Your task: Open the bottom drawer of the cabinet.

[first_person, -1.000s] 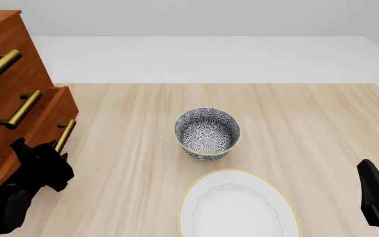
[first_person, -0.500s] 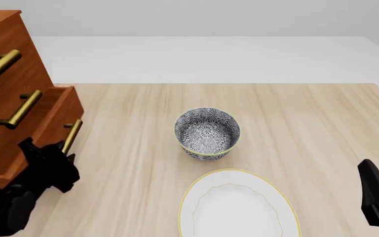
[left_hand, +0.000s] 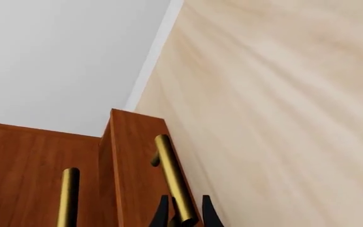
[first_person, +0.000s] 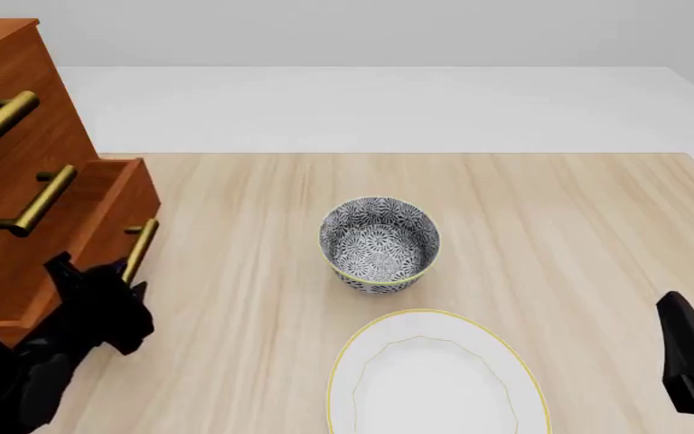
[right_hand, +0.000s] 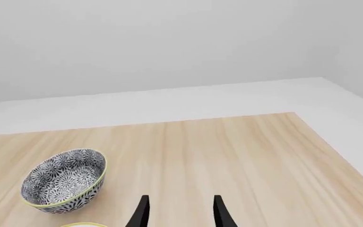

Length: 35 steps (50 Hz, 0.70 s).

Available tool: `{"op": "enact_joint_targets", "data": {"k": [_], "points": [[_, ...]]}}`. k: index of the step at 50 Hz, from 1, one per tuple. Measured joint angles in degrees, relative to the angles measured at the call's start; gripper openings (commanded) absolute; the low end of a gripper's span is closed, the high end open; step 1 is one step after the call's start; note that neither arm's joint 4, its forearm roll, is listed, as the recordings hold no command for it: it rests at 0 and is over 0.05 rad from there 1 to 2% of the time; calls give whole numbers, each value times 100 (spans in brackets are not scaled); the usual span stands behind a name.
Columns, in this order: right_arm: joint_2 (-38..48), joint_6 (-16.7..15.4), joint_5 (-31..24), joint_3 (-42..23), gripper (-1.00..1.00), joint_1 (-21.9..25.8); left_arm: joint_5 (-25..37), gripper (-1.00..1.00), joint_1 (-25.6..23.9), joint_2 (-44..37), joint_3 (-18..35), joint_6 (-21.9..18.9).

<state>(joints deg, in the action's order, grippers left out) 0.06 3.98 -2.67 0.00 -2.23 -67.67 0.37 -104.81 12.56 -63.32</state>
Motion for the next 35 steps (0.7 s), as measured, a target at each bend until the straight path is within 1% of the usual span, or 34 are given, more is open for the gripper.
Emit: {"op": "enact_joint_targets", "data": {"k": [9,35], "points": [[0,-1,-1,0,100,-17,-29,-100,-73,-9,-10,-6],[-2,5,-18,0,100,-75,-124,-100,-644,-81,-2,-52]]}}
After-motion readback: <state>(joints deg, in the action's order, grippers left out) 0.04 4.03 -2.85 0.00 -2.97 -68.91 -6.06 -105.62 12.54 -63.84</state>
